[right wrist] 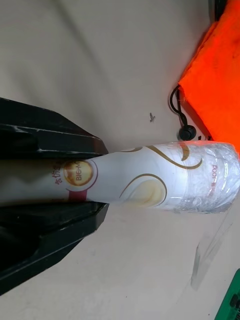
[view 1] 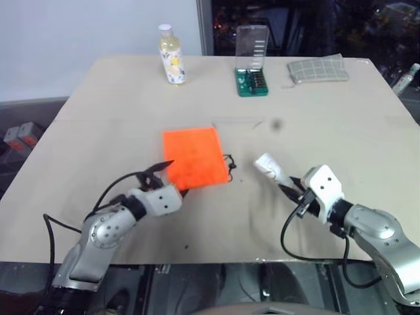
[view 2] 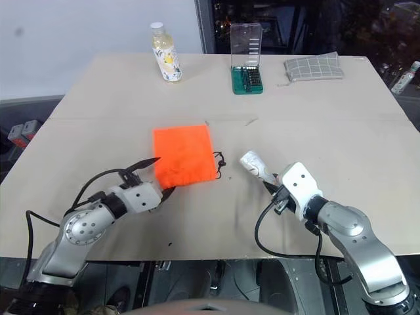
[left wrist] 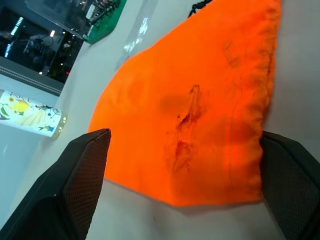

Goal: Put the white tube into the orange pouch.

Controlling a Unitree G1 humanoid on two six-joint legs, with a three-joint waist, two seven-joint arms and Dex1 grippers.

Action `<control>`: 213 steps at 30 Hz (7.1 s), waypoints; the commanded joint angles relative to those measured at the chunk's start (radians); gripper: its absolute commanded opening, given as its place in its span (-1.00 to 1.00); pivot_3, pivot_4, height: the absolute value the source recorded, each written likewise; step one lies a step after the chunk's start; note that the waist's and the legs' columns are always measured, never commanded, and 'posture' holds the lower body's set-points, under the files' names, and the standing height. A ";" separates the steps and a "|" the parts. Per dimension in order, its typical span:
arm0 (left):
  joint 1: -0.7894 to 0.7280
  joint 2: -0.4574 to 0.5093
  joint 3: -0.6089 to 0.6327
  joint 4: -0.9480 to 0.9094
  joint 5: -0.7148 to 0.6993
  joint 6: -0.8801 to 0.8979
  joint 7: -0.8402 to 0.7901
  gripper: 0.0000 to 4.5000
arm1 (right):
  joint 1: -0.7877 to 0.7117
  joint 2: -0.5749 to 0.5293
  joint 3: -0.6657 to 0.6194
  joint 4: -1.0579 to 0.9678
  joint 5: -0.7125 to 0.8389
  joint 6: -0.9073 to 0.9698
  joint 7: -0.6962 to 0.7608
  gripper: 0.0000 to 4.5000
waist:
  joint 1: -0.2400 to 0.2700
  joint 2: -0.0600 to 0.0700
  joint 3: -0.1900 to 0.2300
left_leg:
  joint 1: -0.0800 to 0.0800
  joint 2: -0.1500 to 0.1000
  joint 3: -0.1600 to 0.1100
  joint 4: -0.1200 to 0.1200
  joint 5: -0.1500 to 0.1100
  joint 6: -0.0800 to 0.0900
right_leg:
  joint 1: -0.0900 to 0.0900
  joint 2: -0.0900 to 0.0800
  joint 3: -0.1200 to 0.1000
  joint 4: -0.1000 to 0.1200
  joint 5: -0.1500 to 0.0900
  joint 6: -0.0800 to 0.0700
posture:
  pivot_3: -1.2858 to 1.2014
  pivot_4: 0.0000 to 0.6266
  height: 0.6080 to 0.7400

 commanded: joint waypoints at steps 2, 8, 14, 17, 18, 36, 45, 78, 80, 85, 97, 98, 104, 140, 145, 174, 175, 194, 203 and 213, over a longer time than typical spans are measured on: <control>-0.037 -0.012 -0.025 -0.014 -0.046 0.011 -0.032 0.43 | -0.004 -0.005 -0.024 -0.052 0.008 -0.005 -0.007 -0.59 | 0.001 0.000 0.000 | 0.000 0.000 0.000 0.000 0.000 0.000 | 0.000 0.000 0.000 0.000 0.000 0.000 | 0.03 -0.52 1.00; -0.127 -0.040 0.003 -0.121 -0.438 0.442 -0.240 -0.79 | -0.008 0.000 -0.017 -0.051 0.003 -0.008 -0.014 -0.59 | -0.001 0.000 0.000 | 0.000 0.000 0.000 0.001 0.000 0.000 | 0.000 0.001 -0.001 0.001 -0.001 0.001 | 0.03 -0.52 1.00; -0.343 -0.039 0.044 -0.133 -0.730 0.924 -0.280 -0.90 | -0.043 0.006 0.023 -0.065 0.016 0.007 -0.003 -0.59 | -0.003 0.000 0.000 | 0.001 0.000 -0.002 0.004 0.001 0.001 | 0.002 0.006 -0.002 0.002 -0.002 0.004 | 0.03 -0.52 1.00; -0.434 -0.036 0.057 -0.104 -0.804 1.056 -0.279 -0.90 | -0.076 0.004 0.068 -0.076 0.050 0.037 0.031 -0.59 | -0.009 0.000 0.000 | 0.002 0.000 -0.002 0.004 0.002 0.004 | 0.002 0.007 -0.001 0.004 -0.002 0.004 | 0.03 -0.52 1.00; -0.458 -0.034 0.059 -0.097 -0.826 1.088 -0.284 -0.90 | -0.090 0.005 0.080 -0.076 0.058 0.047 0.038 -0.59 | -0.011 0.000 0.000 | 0.002 0.001 -0.002 0.004 0.003 0.004 | 0.002 0.007 -0.001 0.004 -0.002 0.004 | 0.03 -0.52 1.00; -0.547 0.003 -0.027 -0.162 -0.890 1.169 -0.330 -0.90 | -0.484 0.182 0.264 0.300 0.071 0.231 0.018 -0.59 | -0.028 -0.002 0.000 | 0.001 0.000 -0.001 0.003 0.003 0.004 | 0.001 0.006 0.001 0.003 0.001 -0.001 | 0.03 -0.52 1.00; -0.408 0.037 -0.101 -0.219 -0.809 1.029 -0.354 -0.90 | -0.569 0.288 0.334 0.439 0.001 0.231 -0.044 -0.59 | -0.026 -0.001 0.001 | 0.001 0.000 0.001 0.000 0.000 0.000 | -0.002 0.006 0.004 0.004 0.001 -0.002 | 0.03 -0.52 1.00; -0.779 -0.158 0.279 0.266 -1.221 1.209 -0.326 -1.00 | -0.411 0.221 0.197 0.328 -0.113 -0.034 -0.031 0.48 | -0.036 -0.002 0.001 | 0.001 0.000 -0.002 0.001 0.003 0.001 | -0.001 0.009 0.003 0.005 0.001 -0.001 | 0.03 -0.52 1.00; -0.816 -0.157 0.321 0.295 -1.280 1.265 -0.304 -1.00 | -0.414 0.234 0.198 0.346 -0.116 -0.044 -0.031 0.48 | -0.032 -0.003 0.001 | 0.001 0.000 -0.002 0.001 0.003 0.001 | -0.002 0.009 0.003 0.005 0.001 -0.001 | 0.03 -0.52 1.00; -0.829 -0.135 0.349 0.302 -1.329 1.331 -0.296 -1.00 | -0.438 0.263 0.195 0.390 -0.126 -0.075 -0.031 0.48 | -0.030 -0.003 0.001 | 0.001 -0.001 -0.002 0.001 0.003 0.001 | -0.002 0.008 0.003 0.005 0.001 -0.001 | 0.03 -0.52 1.00; -0.811 -0.142 0.365 0.252 -1.373 1.360 -0.252 -1.00 | -0.509 0.381 0.205 0.538 -0.098 -0.149 0.008 0.48 | -0.030 -0.003 0.001 | 0.001 -0.001 -0.002 0.001 0.006 -0.003 | -0.002 0.008 0.004 0.005 0.001 -0.002 | 0.03 -0.52 1.00; -0.810 -0.143 0.366 0.247 -1.379 1.361 -0.246 -1.00 | -0.508 0.390 0.205 0.537 -0.090 -0.148 0.013 0.48 | -0.030 -0.003 0.001 | 0.001 -0.001 -0.002 0.001 0.006 -0.003 | -0.002 0.008 0.004 0.005 0.001 -0.002 | 0.03 -0.52 1.00; -0.806 -0.144 0.371 0.234 -1.402 1.364 -0.214 -1.00 | -0.516 0.440 0.225 0.539 -0.055 -0.135 0.043 0.48 | -0.030 -0.002 0.001 | 0.001 -0.001 -0.003 0.001 0.005 -0.003 | -0.002 0.008 0.004 0.005 0.001 -0.002 | 0.03 -0.52 1.00; -0.695 -0.173 0.223 0.118 -1.348 1.306 -0.224 -1.00 | -0.488 0.076 -0.021 0.355 -0.199 0.002 -0.073 -0.99 | -0.024 -0.002 0.002 | 0.001 -0.002 -0.002 0.000 0.003 -0.001 | -0.002 0.007 0.004 0.005 0.001 -0.002 | 0.03 -0.52 1.00; -0.665 -0.222 0.148 0.069 -1.287 1.237 -0.222 -0.48 | -0.571 0.013 -0.053 0.298 -0.229 0.042 -0.100 -1.00 | -0.029 -0.002 0.002 | 0.001 0.000 0.000 0.000 0.003 0.001 | -0.002 0.007 0.005 0.005 0.001 -0.002 | 0.03 -0.52 1.00; -1.174 -0.507 -0.131 0.516 -0.821 0.750 -0.418 0.77 | -0.742 -0.276 0.080 0.206 -0.414 -0.229 0.123 -1.00 | -0.012 -0.004 0.007 | -0.004 -0.001 0.002 0.002 0.003 0.001 | -0.002 0.007 0.004 -0.002 0.001 -0.001 | 0.03 -0.52 1.00; -1.182 -0.513 -0.123 0.518 -0.831 0.771 -0.421 0.77 | -0.739 -0.279 0.086 0.205 -0.425 -0.239 0.127 -1.00 | -0.013 -0.004 0.007 | -0.004 -0.001 0.002 0.002 0.003 0.001 | -0.002 0.006 0.004 -0.002 0.001 -0.001 | 0.03 -0.52 1.00; -1.171 -0.507 -0.090 0.416 -0.871 0.945 -0.419 -0.35 | -0.676 -0.267 0.094 0.244 -0.551 -0.336 0.160 -1.00 | -0.024 -0.005 0.007 | -0.003 -0.002 0.002 0.004 0.003 0.001 | -0.002 0.006 0.004 0.002 0.001 -0.001 | 0.03 -0.52 1.00; -1.123 -0.493 -0.117 0.411 -0.826 0.928 -0.412 -0.24 | -0.623 -0.249 0.092 0.252 -0.582 -0.351 0.158 -1.00 | -0.024 -0.005 0.007 | -0.003 -0.002 0.002 0.005 0.003 0.001 | -0.002 0.006 0.004 0.002 0.001 -0.001 | 0.03 -0.52 1.00; -1.092 -0.488 -0.185 0.399 -0.748 0.838 -0.443 0.86 | -0.566 -0.235 0.082 0.234 -0.594 -0.349 0.166 -1.00 | -0.023 -0.005 0.007 | -0.002 -0.002 0.002 0.005 0.003 0.001 | -0.002 0.006 0.005 0.003 0.001 -0.001 | 0.03 -0.52 1.00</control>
